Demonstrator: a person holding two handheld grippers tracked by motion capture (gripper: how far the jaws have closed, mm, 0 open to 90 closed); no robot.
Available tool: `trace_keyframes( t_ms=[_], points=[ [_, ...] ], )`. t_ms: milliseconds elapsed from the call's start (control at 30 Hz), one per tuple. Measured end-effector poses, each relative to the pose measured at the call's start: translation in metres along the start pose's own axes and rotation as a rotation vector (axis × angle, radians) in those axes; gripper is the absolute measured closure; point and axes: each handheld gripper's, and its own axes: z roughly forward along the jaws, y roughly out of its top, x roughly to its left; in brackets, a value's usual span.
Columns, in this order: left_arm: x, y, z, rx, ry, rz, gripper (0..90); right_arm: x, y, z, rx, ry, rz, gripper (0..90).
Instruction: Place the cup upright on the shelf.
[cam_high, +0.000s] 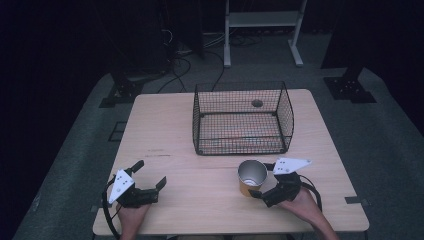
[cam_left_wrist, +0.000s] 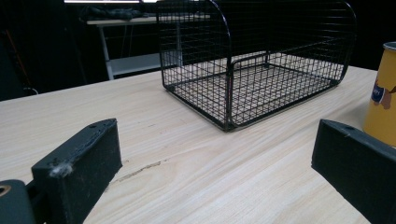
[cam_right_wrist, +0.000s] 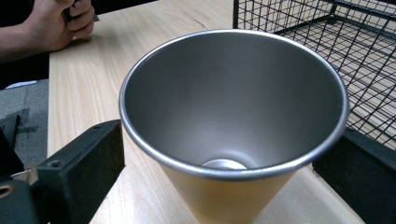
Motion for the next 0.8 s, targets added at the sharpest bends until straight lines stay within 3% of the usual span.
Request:
trace_keyframes(
  t_ms=[800],
  points=[
    [0.000,0.000,0.000,0.001,-0.003,0.001,0.8,0.000,0.005,0.016,0.001,0.000,-0.007,1.8]
  ],
)
